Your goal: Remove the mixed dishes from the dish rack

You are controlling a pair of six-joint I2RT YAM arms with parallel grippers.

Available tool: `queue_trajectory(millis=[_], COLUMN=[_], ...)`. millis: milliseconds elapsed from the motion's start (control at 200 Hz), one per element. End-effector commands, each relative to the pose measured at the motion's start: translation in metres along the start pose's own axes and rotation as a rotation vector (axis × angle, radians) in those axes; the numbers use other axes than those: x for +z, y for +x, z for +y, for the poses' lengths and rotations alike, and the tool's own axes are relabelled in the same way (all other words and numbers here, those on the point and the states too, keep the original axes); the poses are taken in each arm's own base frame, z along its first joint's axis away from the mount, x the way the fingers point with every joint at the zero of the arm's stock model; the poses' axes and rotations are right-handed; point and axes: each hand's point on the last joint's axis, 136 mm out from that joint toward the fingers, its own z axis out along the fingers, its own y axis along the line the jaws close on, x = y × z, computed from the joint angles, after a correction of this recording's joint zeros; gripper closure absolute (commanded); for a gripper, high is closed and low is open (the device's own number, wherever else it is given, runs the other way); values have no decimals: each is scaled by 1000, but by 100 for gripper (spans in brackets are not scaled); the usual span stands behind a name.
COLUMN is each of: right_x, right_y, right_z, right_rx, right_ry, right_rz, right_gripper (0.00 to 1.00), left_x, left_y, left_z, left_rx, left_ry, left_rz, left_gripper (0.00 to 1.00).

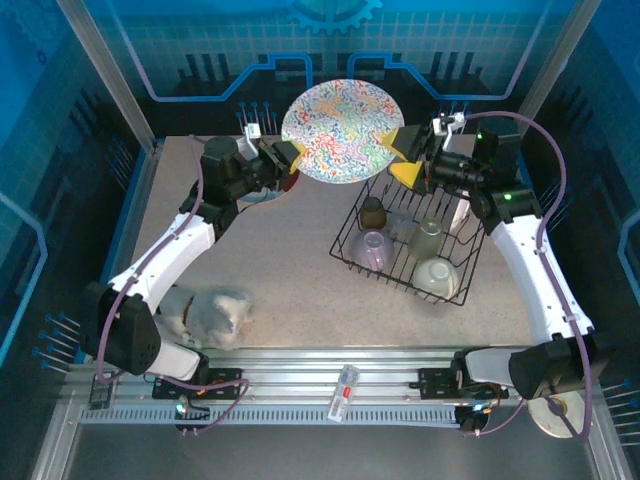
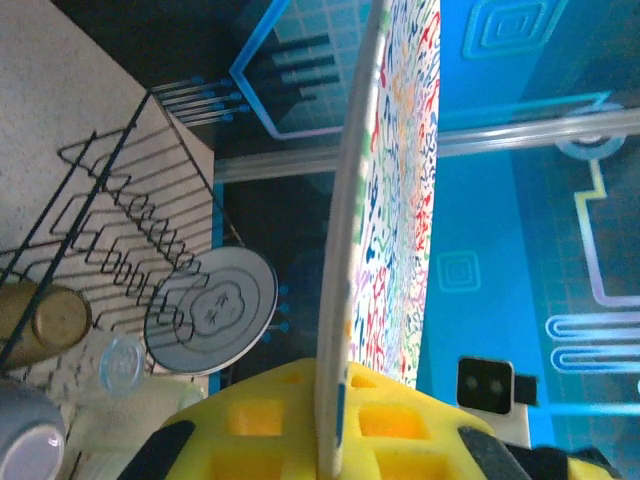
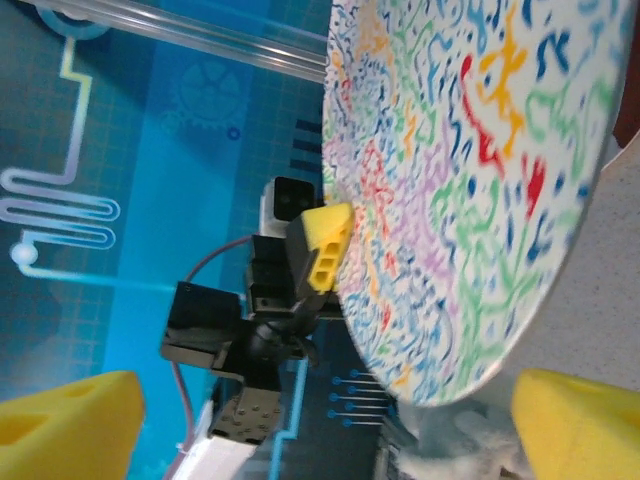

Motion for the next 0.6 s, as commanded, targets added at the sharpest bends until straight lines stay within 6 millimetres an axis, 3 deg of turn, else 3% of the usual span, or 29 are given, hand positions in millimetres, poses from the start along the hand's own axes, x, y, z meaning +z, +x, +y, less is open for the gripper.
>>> queue_trajectory(millis=[0, 295, 460, 595], right_x=[-4, -39, -55, -69], right_y=[-3, -12, -13, -10], right_z=[25, 0, -6, -13], right_rx=[-74, -111, -117, -118], right_ry=[-36, 161, 190, 214], right_rz=[-14, -129, -165, -212], right_gripper=[0, 0, 0, 0], left_x=[-4, -14, -24, -31], left_y=[-24, -75, -109, -136], left_z=[-37, -35, -10, 23], left_rx=[29, 50, 79, 76], left_ry=[141, 169, 124, 47], left_rz=[-84, -246, -336, -367], left_gripper=[100, 100, 100, 100])
